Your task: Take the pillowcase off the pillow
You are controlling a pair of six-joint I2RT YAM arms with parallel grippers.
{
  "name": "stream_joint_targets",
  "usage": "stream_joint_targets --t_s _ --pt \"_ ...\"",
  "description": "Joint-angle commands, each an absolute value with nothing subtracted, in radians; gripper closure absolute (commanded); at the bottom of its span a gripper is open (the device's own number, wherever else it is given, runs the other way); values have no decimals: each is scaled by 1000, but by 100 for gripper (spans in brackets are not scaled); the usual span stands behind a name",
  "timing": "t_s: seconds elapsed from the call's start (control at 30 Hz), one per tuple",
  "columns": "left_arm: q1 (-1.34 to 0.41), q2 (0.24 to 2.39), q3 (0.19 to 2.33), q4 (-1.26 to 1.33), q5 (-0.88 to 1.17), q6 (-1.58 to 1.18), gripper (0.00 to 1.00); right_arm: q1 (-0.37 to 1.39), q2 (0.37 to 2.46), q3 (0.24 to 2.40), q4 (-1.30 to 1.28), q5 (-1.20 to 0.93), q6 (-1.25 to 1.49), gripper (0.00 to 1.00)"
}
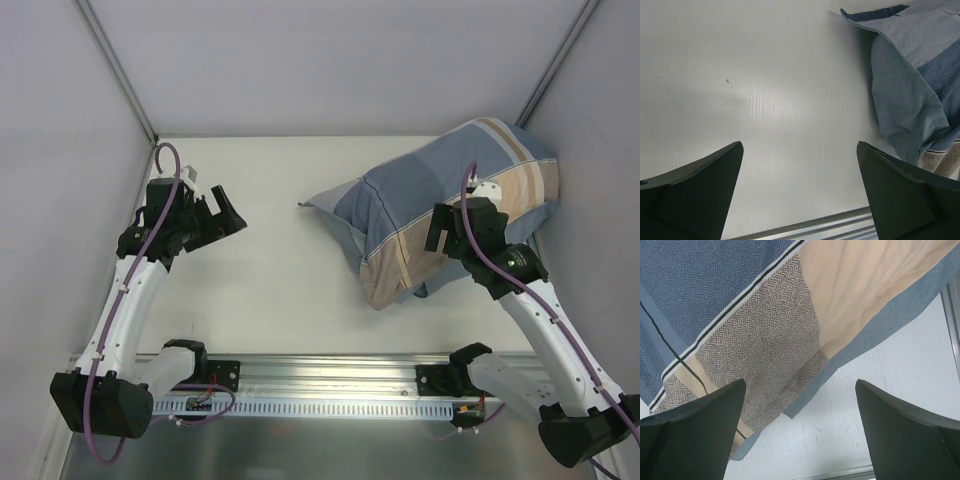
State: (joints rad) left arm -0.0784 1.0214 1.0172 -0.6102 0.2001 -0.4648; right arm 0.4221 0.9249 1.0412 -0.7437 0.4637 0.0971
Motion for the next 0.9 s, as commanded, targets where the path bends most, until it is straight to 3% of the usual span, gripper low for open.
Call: stream_joint_targets --t_s 0.0,0.13,0.2,0.43,0.7,0.87 --pt "-78 1028 1017 -595 276 -476 1 420 888 1037 -753 489 106 4" --pt "-132 1045 1026 -594 272 -501 1 420 870 1028 -752 532 94 4" --pt "-233 1064 1038 -597 178 -512 1 420 867 1034 -765 566 91 4" --pt "-448 1149 1072 -597 132 -571 1 420 857 1048 -840 681 97 4" --pt "-910 1253 1103 -597 28 -462 1 420 816 1034 -845 696 60 4" --pt "-1070 1337 1124 -597 20 -524 1 494 836 1009 -810 669 9 4"
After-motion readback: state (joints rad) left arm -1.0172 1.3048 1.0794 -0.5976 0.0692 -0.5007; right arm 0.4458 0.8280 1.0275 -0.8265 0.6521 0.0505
